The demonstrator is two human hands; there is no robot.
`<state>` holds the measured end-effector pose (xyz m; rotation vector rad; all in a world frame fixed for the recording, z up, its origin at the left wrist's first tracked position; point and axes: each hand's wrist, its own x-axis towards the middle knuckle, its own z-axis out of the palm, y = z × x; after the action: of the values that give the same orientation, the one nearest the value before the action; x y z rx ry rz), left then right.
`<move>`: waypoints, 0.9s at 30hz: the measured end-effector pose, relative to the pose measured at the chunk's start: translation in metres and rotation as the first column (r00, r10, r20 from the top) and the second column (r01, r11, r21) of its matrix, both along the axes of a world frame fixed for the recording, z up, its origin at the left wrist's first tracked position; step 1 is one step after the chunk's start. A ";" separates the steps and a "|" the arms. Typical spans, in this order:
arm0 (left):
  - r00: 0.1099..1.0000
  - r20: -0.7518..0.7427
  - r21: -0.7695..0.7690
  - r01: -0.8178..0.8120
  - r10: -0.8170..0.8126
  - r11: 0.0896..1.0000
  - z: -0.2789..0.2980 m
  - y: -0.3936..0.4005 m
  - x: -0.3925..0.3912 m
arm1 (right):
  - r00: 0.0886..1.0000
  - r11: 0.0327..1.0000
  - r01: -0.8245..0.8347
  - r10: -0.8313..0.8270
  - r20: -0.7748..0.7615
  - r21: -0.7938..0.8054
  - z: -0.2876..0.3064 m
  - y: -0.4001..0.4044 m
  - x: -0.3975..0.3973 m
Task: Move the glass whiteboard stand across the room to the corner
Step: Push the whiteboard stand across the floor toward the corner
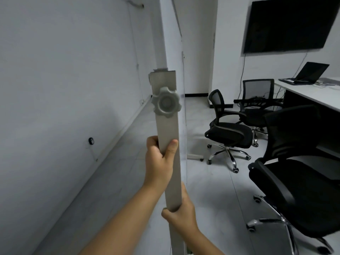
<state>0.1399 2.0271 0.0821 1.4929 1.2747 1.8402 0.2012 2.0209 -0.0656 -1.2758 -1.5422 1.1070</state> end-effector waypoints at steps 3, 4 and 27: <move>1.000 -0.016 0.015 -0.013 0.013 1.000 0.000 0.000 0.023 | 1.000 1.000 0.001 -0.001 0.028 -0.001 -0.002 0.002 0.025; 1.000 -0.024 0.019 -0.016 0.016 1.000 0.000 0.002 0.030 | 0.999 1.000 -0.004 0.004 0.034 -0.010 -0.002 0.005 0.031; 0.994 -0.076 0.063 -0.067 0.072 0.996 -0.009 0.266 0.038 | 0.995 0.989 0.036 -0.049 -0.091 -0.143 0.001 0.264 0.041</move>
<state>0.1780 2.2931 0.0734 1.5858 1.3339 1.8970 0.2418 2.2852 -0.0648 -1.3247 -1.3816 1.2489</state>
